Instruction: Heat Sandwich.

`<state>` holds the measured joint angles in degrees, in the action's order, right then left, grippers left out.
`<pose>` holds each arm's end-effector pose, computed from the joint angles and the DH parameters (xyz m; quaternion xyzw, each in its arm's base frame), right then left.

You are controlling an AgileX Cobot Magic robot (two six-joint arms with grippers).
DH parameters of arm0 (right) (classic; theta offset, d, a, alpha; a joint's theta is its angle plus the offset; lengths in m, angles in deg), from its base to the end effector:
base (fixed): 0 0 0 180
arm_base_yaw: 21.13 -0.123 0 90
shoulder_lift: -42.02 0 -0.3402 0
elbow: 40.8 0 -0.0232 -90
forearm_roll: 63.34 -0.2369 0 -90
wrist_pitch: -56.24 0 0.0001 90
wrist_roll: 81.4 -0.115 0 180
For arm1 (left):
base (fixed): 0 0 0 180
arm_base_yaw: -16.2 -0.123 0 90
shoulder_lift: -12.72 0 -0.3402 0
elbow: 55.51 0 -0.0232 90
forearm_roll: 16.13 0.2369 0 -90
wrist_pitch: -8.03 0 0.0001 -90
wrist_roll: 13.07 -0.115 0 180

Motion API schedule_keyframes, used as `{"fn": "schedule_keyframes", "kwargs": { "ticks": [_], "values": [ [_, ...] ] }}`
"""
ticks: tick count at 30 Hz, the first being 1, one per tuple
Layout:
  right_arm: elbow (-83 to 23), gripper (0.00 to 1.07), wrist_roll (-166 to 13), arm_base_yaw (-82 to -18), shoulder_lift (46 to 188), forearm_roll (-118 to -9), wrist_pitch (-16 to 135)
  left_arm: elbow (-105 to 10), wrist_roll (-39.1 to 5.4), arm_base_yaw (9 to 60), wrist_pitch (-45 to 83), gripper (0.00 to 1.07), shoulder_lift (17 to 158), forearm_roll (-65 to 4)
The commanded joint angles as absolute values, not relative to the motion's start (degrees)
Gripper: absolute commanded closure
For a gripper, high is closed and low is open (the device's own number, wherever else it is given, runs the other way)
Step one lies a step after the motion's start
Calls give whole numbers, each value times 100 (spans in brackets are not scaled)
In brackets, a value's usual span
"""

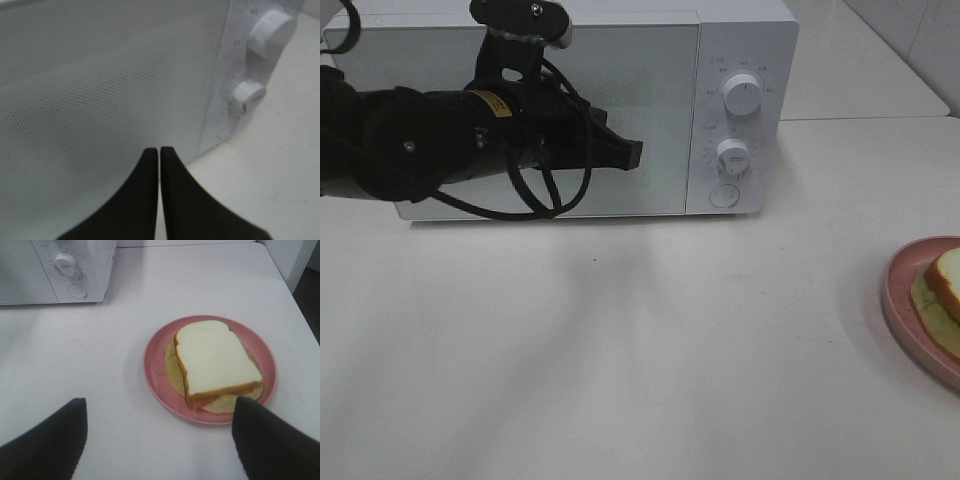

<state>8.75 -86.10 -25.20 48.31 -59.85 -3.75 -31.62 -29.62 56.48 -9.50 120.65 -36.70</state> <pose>-0.0512 -0.0097 0.2624 0.0058 0.8468 0.0103 0.5317 0.3131 -0.2494 0.2570 0.2419 0.8089 -0.1559 0.5127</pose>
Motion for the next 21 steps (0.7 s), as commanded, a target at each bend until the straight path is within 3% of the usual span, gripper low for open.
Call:
{"fn": "schedule_keyframes", "kwargs": {
  "ticks": [1, 2, 3, 4, 6, 12, 17, 21],
  "values": [
    [886, 31, -8569, -2480, 4676, -5967, -329, -3151, -2928, 5676, 213, 79, 11733, -3636],
    [886, 31, -8569, -2480, 4676, -5967, -329, -3151, -2928, 5676, 476, 67, 11653, -3642],
    [886, 31, -8569, -2480, 4676, -5967, -329, -3151, -2928, 5676, 476, 67, 11653, -3642],
    [886, 31, -8569, -2480, 4676, -5967, -329, -3151, -2928, 5676, 1044, 32, 11509, -3647],
    [886, 31, -8569, -2480, 4676, -5967, -329, -3151, -2928, 5676, 1531, 3, 11395, -3659],
    [886, 31, -8569, -2480, 4676, -5967, -329, -3151, -2934, 5676, 2338, 5, 11137, -3573],
    [886, 31, -8569, -2480, 4676, -5967, -329, -3151, -2928, 5665, 4195, 5, 10725, -2931],
    [886, 31, -8569, -2480, 4676, -5967, -329, -3151, -2722, 5665, 4825, 5, 10553, -2691]
  ]
}}
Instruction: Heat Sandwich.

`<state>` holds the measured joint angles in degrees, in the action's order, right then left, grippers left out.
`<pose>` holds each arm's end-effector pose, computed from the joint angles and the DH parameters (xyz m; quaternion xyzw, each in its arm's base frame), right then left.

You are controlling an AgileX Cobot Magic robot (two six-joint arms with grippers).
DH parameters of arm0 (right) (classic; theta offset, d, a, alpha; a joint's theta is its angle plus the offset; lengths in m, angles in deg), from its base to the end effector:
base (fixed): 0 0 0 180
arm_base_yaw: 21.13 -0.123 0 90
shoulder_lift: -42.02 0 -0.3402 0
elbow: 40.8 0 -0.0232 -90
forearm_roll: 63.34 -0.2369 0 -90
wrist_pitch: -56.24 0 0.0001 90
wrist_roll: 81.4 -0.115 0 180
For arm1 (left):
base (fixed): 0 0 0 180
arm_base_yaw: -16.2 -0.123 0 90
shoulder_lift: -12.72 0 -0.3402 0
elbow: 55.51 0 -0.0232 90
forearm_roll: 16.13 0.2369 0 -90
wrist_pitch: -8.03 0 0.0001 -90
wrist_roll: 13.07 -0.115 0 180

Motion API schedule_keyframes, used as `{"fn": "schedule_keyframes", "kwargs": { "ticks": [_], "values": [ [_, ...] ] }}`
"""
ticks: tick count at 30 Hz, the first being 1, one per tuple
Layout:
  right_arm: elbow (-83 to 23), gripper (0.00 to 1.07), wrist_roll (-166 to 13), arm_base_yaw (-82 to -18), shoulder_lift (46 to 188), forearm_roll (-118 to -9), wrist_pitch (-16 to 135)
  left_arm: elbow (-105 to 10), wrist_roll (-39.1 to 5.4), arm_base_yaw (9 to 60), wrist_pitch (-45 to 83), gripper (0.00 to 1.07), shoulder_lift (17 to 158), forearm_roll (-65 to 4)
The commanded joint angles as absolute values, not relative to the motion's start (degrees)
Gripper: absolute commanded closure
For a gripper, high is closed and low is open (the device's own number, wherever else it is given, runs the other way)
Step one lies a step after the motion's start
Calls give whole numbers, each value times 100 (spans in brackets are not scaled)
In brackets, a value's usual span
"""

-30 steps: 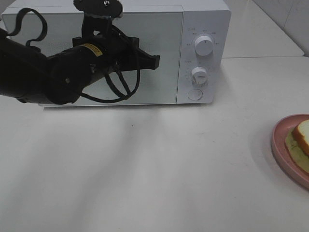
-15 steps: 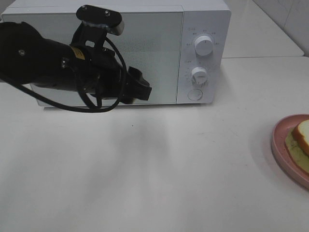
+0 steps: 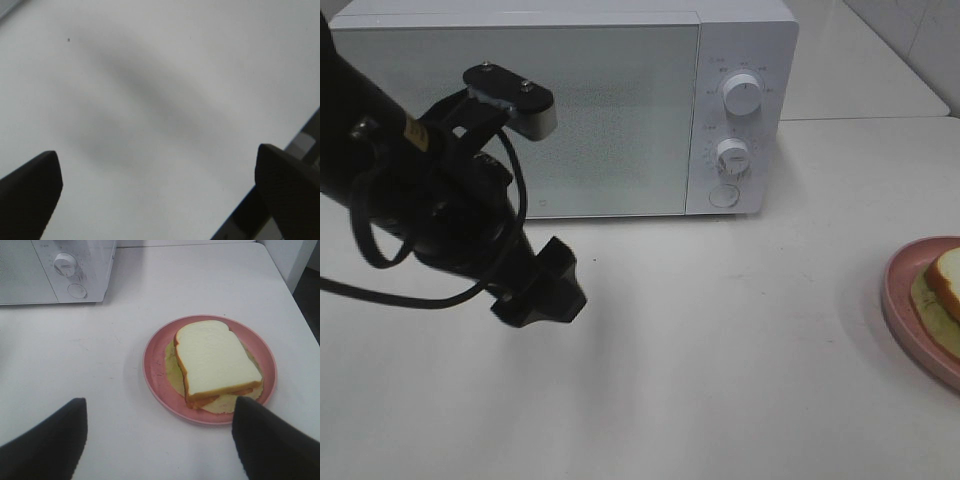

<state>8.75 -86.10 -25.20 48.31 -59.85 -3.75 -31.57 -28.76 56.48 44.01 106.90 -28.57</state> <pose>-0.0512 -0.0097 0.2624 0.0058 0.8468 0.0103 0.5317 0.2161 -0.2022 0.2690 0.3918 0.8889 -0.1272 0.2003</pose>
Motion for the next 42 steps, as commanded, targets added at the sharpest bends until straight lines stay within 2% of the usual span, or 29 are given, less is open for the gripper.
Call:
{"fn": "schedule_keyframes", "kwargs": {
  "ticks": [1, 2, 6, 12, 14, 16, 17, 19, 20, 24, 25, 27, 29, 36, 42],
  "values": [
    [886, 31, -8569, -2480, 4676, -5967, -329, -3151, -2441, 5665, 5198, 5, 10478, -2496],
    [886, 31, -8569, -2480, 4676, -5967, -329, -3151, -2441, 5665, 5198, 5, 10478, -2496],
    [886, 31, -8569, -2480, 4676, -5967, -329, -3151, -1731, 5665, 5919, 5, 10329, -1963],
    [886, 31, -8569, -2480, 4676, -5967, -329, -3151, -1484, 5556, 6309, 5, 10215, -1894],
    [886, 31, -8569, -2480, 4676, -5967, -329, -3151, -1473, 5321, 6418, 5, 10174, -2043],
    [886, 31, -8569, -2480, 4676, -5967, -329, -3151, -1484, 4823, 6584, 5, 10054, -2083],
    [886, 31, -8569, -2480, 4676, -5967, -329, -3151, -1484, 4823, 6584, 5, 10054, -2083],
    [886, 31, -8569, -2480, 4676, -5967, -329, -3151, -1524, 4485, 6704, 5, 9957, -2112],
    [886, 31, -8569, -2480, 4676, -5967, -329, -3151, -1553, 4089, 6853, 5, 9854, -2135],
    [886, 31, -8569, -2480, 4676, -5967, -329, -3151, -1553, 3545, 7031, 5, 9693, -2129],
    [886, 31, -8569, -2480, 4676, -5967, -329, -3151, -1553, 3173, 7146, 5, 9561, -2129],
    [886, 31, -8569, -2480, 4676, -5967, -329, -3151, -1559, 3024, 7203, 5, 9504, -2129],
    [886, 31, -8569, -2480, 4676, -5967, -329, -3151, -1582, 2514, 7380, 5, 9292, -2118],
    [886, 31, -8569, -2480, 4676, -5967, -329, -2979, -1547, 1929, 7461, 5, 8708, -2192],
    [886, 31, -8569, -2480, 4676, -5967, -329, -2681, -1530, 1838, 7592, 5, 8095, -2169]
  ]
}}
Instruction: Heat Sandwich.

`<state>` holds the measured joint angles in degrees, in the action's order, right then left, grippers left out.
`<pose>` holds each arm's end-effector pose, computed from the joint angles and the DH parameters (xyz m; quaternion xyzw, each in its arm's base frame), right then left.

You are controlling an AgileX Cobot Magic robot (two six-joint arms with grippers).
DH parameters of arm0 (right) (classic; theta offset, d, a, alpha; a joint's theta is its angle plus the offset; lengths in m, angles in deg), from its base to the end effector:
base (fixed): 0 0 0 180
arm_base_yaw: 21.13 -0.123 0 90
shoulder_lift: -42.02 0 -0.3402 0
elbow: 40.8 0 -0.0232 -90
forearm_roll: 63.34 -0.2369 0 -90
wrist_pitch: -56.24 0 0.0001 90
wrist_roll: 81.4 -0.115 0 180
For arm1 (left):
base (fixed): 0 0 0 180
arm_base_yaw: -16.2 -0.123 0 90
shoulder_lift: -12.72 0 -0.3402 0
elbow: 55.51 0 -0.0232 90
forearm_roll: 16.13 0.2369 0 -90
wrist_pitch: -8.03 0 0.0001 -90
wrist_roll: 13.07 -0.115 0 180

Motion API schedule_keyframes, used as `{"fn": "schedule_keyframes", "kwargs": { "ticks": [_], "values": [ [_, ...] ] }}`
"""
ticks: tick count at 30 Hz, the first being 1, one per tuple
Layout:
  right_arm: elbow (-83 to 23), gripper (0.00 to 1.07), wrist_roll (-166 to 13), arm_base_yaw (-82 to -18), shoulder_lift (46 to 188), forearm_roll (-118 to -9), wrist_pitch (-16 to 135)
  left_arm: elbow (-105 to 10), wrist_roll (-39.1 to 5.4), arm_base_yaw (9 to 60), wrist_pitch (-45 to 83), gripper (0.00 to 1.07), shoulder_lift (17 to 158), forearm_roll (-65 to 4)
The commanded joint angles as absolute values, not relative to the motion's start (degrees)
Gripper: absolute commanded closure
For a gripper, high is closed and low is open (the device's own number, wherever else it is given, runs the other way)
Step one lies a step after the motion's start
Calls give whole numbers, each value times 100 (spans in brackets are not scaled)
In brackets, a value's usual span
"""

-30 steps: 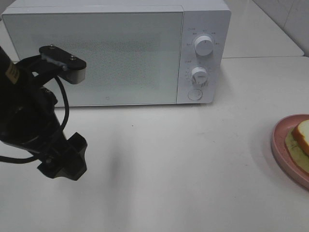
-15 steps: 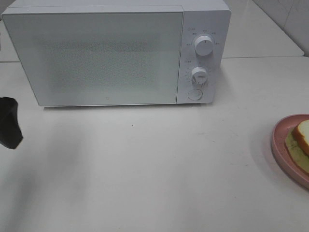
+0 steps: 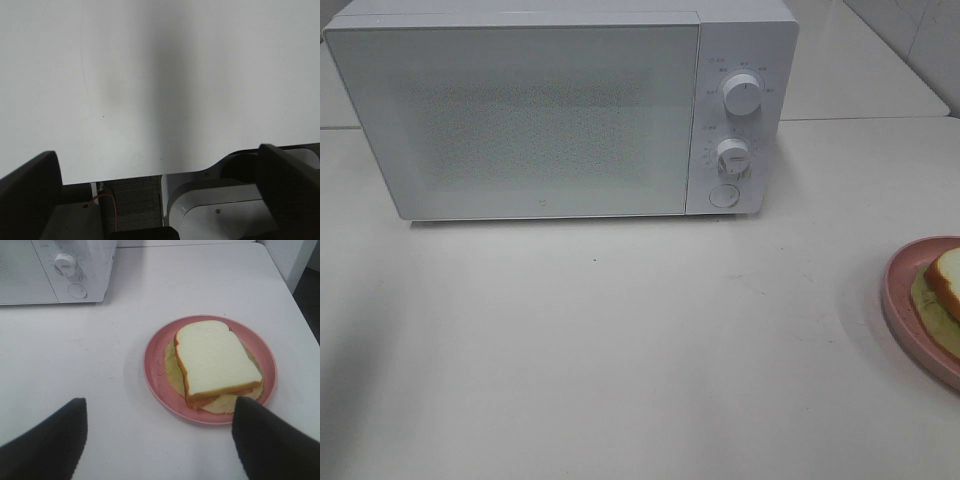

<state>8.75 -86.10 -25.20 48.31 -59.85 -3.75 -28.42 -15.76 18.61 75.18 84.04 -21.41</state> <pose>-0.0512 -0.0097 0.2624 0.0058 0.8468 0.0103 0.5317 0.1569 -0.0164 0.3226 0.0317 0.9906 -0.0441 0.1257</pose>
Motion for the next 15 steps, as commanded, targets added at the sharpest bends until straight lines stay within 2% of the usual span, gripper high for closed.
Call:
{"fn": "schedule_keyframes", "kwargs": {
  "ticks": [1, 15],
  "values": [
    [886, 31, -8569, -2480, 4676, -5967, -329, -2681, -1530, 1838, 7592, 5, 8095, -2169],
    [886, 31, -8587, -2480, 4676, -5956, -329, -1638, -1547, 1838, 7558, 5, 5809, -2163]
  ]
}}
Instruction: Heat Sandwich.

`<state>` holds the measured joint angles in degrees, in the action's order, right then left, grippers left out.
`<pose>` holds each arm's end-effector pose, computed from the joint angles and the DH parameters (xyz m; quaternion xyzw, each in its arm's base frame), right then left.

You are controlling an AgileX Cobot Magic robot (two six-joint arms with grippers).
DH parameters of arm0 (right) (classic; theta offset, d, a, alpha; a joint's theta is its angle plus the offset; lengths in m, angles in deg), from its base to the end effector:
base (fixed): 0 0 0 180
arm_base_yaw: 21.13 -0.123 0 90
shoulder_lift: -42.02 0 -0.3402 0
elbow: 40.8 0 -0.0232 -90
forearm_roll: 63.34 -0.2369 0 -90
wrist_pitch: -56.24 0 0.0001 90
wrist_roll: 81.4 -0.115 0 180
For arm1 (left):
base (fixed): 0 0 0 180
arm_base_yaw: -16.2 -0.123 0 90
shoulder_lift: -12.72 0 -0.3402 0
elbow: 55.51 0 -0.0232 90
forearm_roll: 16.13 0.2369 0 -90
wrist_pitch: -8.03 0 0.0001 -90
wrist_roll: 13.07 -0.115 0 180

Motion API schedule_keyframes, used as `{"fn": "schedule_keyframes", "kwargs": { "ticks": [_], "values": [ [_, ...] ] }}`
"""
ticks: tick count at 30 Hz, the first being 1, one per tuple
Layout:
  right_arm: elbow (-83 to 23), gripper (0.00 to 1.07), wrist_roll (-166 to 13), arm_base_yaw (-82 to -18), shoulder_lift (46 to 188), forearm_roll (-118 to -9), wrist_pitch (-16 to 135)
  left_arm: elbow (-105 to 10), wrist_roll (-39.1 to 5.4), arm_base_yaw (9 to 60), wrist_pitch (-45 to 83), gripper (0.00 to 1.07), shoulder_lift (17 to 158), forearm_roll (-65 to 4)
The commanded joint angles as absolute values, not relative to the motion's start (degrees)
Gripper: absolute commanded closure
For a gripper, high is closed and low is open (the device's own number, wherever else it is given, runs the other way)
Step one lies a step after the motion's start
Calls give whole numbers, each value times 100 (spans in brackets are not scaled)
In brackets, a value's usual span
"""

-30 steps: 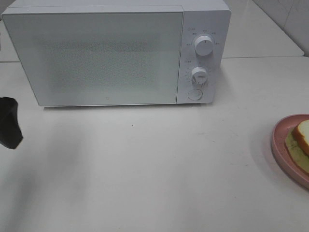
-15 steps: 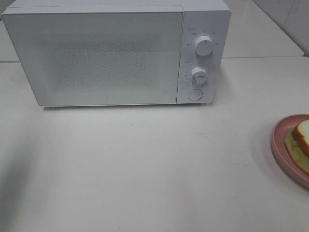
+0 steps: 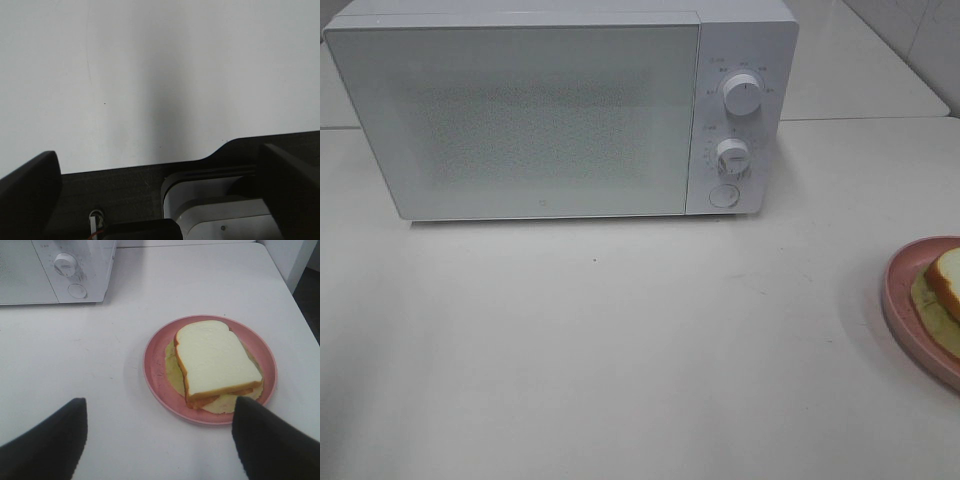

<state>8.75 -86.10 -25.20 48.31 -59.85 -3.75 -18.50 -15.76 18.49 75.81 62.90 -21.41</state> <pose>-0.0512 -0.0097 0.2624 0.0058 0.8468 0.0103 0.5317 0.0657 -0.0124 0.3153 0.0346 0.9746 -0.0446 0.2166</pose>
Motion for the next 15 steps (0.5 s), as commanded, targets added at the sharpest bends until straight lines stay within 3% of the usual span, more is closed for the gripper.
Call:
{"fn": "schedule_keyframes", "kwargs": {
  "ticks": [1, 15],
  "values": [
    [886, 31, -8587, -2480, 4676, -5956, -329, -1638, -1547, 1838, 7558, 5, 5809, -2163],
    [886, 31, -8604, -2480, 4676, -5956, -329, -727, -1559, 1843, 7094, 5, 4124, -2163]
  ]
}}
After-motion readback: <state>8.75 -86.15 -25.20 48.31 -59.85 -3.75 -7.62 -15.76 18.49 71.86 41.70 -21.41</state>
